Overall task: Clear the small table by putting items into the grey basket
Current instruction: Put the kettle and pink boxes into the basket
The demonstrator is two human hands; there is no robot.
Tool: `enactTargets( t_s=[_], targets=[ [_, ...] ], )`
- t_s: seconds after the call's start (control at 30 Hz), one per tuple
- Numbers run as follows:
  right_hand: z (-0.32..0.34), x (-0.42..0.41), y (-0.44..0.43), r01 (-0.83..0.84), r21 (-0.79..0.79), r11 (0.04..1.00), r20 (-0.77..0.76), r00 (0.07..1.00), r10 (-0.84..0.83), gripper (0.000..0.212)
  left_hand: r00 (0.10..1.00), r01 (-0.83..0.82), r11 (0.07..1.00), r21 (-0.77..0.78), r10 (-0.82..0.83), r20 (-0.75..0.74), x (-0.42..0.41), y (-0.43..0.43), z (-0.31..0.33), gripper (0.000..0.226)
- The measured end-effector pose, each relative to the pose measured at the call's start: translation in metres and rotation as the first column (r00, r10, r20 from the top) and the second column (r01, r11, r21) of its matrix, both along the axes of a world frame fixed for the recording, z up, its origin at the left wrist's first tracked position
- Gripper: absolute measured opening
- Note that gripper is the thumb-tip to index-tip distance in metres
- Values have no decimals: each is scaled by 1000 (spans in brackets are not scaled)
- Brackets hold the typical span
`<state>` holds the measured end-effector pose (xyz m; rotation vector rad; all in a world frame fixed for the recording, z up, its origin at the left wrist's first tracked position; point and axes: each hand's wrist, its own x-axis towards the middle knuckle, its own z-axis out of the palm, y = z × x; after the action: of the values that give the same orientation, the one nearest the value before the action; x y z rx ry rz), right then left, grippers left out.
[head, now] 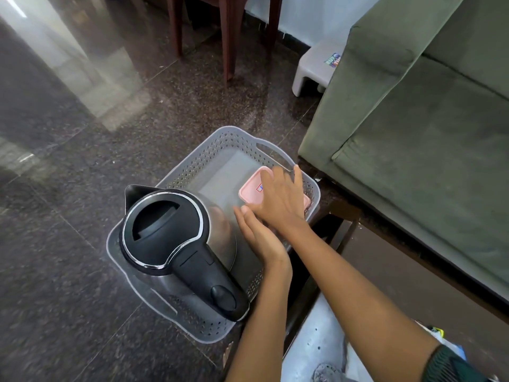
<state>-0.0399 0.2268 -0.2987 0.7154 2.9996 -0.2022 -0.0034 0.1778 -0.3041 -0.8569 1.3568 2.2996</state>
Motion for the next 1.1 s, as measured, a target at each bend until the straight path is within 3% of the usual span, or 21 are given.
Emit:
enactTargets(
  t_s=[0.1, 0.2, 0.27, 0.33, 0.4, 0.47, 0.53, 0.7, 0.8, 0.97, 1.1],
  targets=[
    [0, 3, 2, 0, 23, 1000, -1, 1000, 0, 69, 998, 45, 998, -39, -46, -40, -1, 1, -5, 87],
    [4, 5, 4, -6, 4, 1000, -32, 999, 6, 67, 999, 44, 998, -51, -44, -9, 0, 2, -2, 66],
    [9, 15, 7, 8, -50, 999, -118, 993, -14, 60, 1000, 3, 989, -149, -4, -10, 5, 2, 3, 54],
    [17, 36, 11, 44, -114, 993, -259, 963, -72, 45, 997, -22, 949, -316, -2, -77, 17, 6, 19, 45],
    [25, 68, 17, 115, -175, 978, -373, 911, -174, 30, 967, -42, 898, -438, -75, -246, 41, 14, 40, 42],
    [34, 102, 23, 185, -261, 947, -411, 867, -282, 25, 858, -24, 841, -541, -260, -443, 70, 20, 51, 38],
    [38, 146, 31, 263, -332, 906, -388, 837, -386, 22, 720, 75, 799, -596, -457, -522, 107, 31, 51, 28],
    [34, 273, 51, 444, -445, 778, -397, 681, -616, 19, 511, 403, 691, -600, -714, -479, 216, 54, 55, 30],
    [35, 334, 56, 480, -512, 712, -416, 587, -694, 20, 430, 500, 631, -594, -776, -462, 263, 58, 48, 29],
    [40, 473, 64, 548, -466, 695, -528, 458, -715, 21, 273, 690, 431, -581, -899, -342, 373, 62, 44, 30],
    [42, 581, 65, 650, -377, 661, -581, 390, -715, 18, 30, 767, 215, -605, -953, -300, 456, 55, 34, 23]
  ],
)
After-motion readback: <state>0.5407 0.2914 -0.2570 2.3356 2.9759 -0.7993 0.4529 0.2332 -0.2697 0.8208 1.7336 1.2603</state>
